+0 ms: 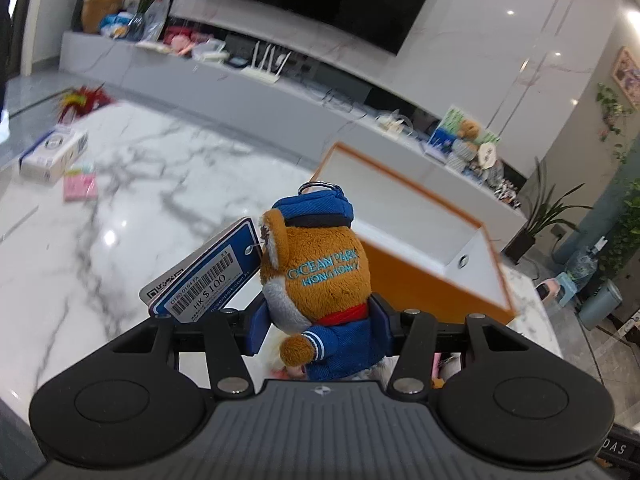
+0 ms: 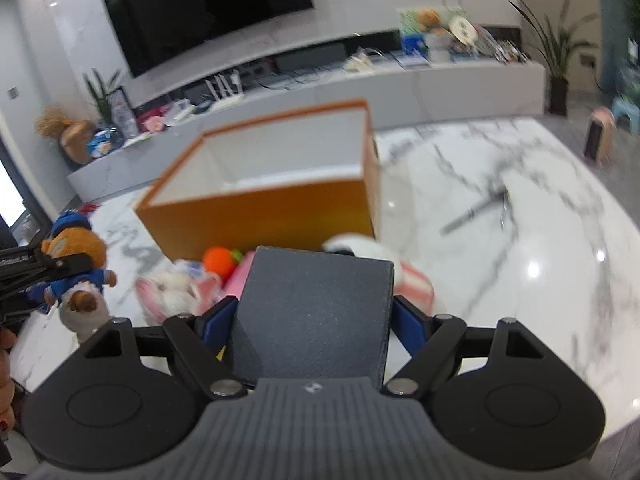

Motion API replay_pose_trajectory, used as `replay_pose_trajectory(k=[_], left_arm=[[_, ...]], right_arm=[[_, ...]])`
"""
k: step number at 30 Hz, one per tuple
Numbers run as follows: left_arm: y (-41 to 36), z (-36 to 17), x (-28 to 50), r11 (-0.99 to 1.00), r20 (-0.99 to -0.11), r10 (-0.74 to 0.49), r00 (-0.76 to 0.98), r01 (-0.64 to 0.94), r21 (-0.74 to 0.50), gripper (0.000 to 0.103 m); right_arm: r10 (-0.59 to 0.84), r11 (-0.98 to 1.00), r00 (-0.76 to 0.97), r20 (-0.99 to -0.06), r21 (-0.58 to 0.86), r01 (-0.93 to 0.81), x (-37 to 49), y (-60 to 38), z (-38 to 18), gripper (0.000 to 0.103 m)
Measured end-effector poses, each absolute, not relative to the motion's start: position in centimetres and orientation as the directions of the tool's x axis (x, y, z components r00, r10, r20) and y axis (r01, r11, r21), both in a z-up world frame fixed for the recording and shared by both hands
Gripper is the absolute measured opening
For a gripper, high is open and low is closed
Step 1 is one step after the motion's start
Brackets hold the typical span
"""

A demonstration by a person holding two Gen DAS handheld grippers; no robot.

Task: Organize objects
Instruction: 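Lift and carry the bear plush and notebook into the orange box with both tools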

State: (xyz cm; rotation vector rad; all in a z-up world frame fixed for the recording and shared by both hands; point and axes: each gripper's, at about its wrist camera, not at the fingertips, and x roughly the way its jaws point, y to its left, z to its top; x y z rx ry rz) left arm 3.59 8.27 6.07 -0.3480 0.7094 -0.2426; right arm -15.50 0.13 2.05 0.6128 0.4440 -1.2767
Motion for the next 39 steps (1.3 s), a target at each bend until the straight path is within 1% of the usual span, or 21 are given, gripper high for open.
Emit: replay_pose_trajectory(k=[3, 8, 10, 12, 14, 16, 19, 22, 25, 28, 33, 39], left_arm=[[7.4, 8.2, 4.5, 0.915, -0.565, -0.346, 0.749, 0.135, -0.381, 0.059], [4.5, 12.2, 8.4, 0.923, -0.527, -0.364, 0.768, 0.220, -0.316, 0.059], [2.9, 13.2, 11.0, 0.923, -0.533, -0.374, 0.759, 0.249, -0.294, 0.060], [0.9, 13.3, 14.2, 0.928, -0.550, -0.371, 0.748, 0.273, -0.255, 0.060], [-1.5, 12.6, 17.1, 0.927, -0.577, -0.374, 0.726, 0.312, -0.208, 0.060], [-3.2, 10.6, 20.3, 0.924, -0.622, -0.373, 0.689, 0.341, -0.176, 0.060], [-4.9, 7.1, 23.7, 0.932, -0.703, -0.336, 0.627, 0.329, -0.151, 0.059], [-5.9, 4.3, 25.7, 0.935, -0.766, -0.317, 0.558, 0.321, -0.153, 0.059], [-6.6, 1.9, 26.5, 0.937, -0.817, -0.267, 0.512, 0.334, -0.097, 0.059], [-7.3, 0.4, 27.3, 0.935, -0.853, -0.212, 0.477, 0.352, -0.036, 0.059], [-8.2, -1.2, 27.7, 0.922, -0.888, -0.149, 0.435, 0.386, 0.034, 0.060], [-7.9, -2.1, 26.9, 0.919, -0.915, -0.111, 0.388, 0.391, 0.055, 0.060]], right_arm=[[-0.749, 0.223, 0.276, -0.603, 0.163, 0.961, -15.0, -1.0, 4.3, 0.082], [-0.776, 0.292, 0.300, -0.554, 0.106, 0.951, -13.0, -5.1, 8.5, 0.082], [-0.780, 0.307, 0.303, -0.548, 0.089, 0.948, -12.1, -7.5, 9.6, 0.082], [-0.766, 0.326, 0.317, -0.560, 0.088, 0.941, -10.9, -10.6, 10.1, 0.082], [-0.753, 0.334, 0.309, -0.581, 0.067, 0.940, -9.7, -13.7, 9.8, 0.082], [-0.735, 0.337, 0.285, -0.615, 0.034, 0.941, -8.4, -16.9, 8.6, 0.082], [-0.691, 0.322, 0.244, -0.680, 0.012, 0.947, -7.6, -21.2, 5.7, 0.082], [-0.632, 0.319, 0.218, -0.744, 0.006, 0.948, -7.2, -24.5, 2.6, 0.082], [-0.574, 0.305, 0.192, -0.796, 0.010, 0.952, -7.0, -26.8, 0.2, 0.082], [-0.519, 0.315, 0.174, -0.837, 0.002, 0.949, -6.5, -28.1, -1.2, 0.082], [-0.461, 0.330, 0.137, -0.877, -0.025, 0.944, -6.2, -29.0, -3.1, 0.082], [-0.391, 0.341, 0.114, -0.913, -0.029, 0.940, -5.7, -29.7, -3.4, 0.082]])
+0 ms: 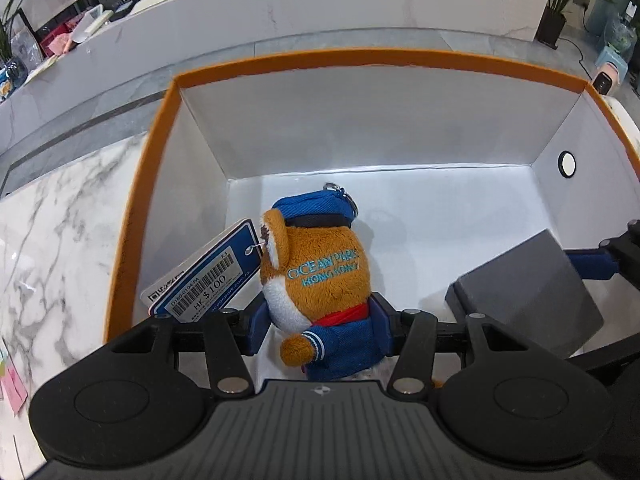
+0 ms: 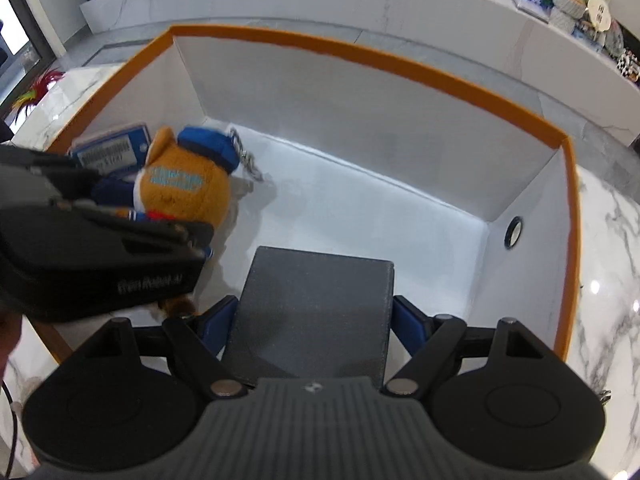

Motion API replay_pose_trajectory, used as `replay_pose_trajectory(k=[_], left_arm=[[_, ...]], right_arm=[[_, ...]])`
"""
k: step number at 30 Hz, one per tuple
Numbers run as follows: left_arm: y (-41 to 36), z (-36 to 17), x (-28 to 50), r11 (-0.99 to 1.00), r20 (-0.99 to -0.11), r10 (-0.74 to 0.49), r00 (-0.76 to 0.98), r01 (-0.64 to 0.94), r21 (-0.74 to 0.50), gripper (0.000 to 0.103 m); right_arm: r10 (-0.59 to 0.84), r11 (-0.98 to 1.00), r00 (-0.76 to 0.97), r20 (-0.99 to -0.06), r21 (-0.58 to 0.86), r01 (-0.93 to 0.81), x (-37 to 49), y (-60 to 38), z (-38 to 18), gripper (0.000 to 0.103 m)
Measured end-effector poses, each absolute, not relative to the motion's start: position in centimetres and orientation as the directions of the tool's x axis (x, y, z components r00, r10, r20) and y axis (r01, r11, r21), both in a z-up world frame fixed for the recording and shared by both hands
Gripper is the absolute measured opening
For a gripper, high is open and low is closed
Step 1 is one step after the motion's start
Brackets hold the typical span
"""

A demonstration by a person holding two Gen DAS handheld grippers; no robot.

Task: Organize objects
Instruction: 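Lift and carry the bear plush and notebook into the orange box with both tools, then open both tools to drop the plush and notebook, then withdraw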

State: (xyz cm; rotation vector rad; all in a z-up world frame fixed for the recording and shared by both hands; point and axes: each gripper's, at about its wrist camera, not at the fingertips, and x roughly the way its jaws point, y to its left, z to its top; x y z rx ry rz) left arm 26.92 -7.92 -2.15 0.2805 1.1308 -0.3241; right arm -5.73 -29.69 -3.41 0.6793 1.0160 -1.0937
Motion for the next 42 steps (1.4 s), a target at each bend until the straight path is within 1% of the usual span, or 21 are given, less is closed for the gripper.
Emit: replay_pose_trajectory(k=[3, 6, 14, 18, 23, 26, 28, 30, 36, 42], left_arm=[[-7.6, -2.5, 26.4, 0.920, -0.931, -0.088, 0.355, 0.388, 0.061, 0.061], [-7.3, -2.4, 25.5, 0.921, -0.930, -0.080, 0.359, 0.383, 0.069, 0.061], [-7.8, -2.5, 25.5, 0.913, -0.945, -0.030, 0.327, 0.393, 0.107, 0.063], [-8.9, -2.6, 26.0, 0.904, -0.948, -0.013, 0.318, 0.408, 0.125, 0.064], [-9.2, -2.8, 26.1, 0.899, -0.950, 0.000, 0.311, 0.416, 0.136, 0.067], [-9.4, -2.8, 26.0, 0.896, -0.948, -0.004, 0.319, 0.422, 0.138, 0.069], [-9.5, -2.7, 25.8, 0.894, -0.946, -0.008, 0.324, 0.426, 0.138, 0.072], [-9.2, -2.8, 25.9, 0.894, -0.943, -0.013, 0.332, 0.427, 0.138, 0.079], [-8.9, -2.0, 26.0, 0.900, -0.931, -0.024, 0.363, 0.413, 0.138, 0.082], [-8.3, 0.1, 26.0, 0.910, -0.914, -0.061, 0.401, 0.398, 0.114, 0.084]], right_arm=[[-0.371, 0.346, 0.107, -0.922, -0.031, 0.938, -5.6, -29.7, -3.5, 0.082], [-0.344, 0.344, 0.110, -0.933, -0.016, 0.939, -5.7, -30.0, -3.6, 0.082], [-0.218, 0.371, 0.013, -0.976, -0.071, 0.926, -4.4, -31.6, -4.6, 0.082], [-0.168, 0.375, -0.008, -0.986, -0.071, 0.924, -4.1, -32.0, -4.9, 0.082], [-0.139, 0.380, -0.030, -0.990, -0.081, 0.922, -3.7, -32.1, -5.1, 0.081], [-0.157, 0.385, -0.043, -0.987, -0.102, 0.917, -3.3, -31.9, -4.8, 0.084], [-0.169, 0.385, -0.035, -0.985, -0.099, 0.918, -3.3, -31.8, -4.5, 0.089], [-0.181, 0.382, -0.025, -0.983, -0.094, 0.919, -3.3, -31.6, -4.2, 0.091], [-0.221, 0.368, -0.007, -0.975, -0.090, 0.925, -3.6, -31.1, -3.3, 0.094], [-0.306, 0.363, 0.079, -0.949, -0.040, 0.931, -3.9, -29.9, -0.8, 0.095]])
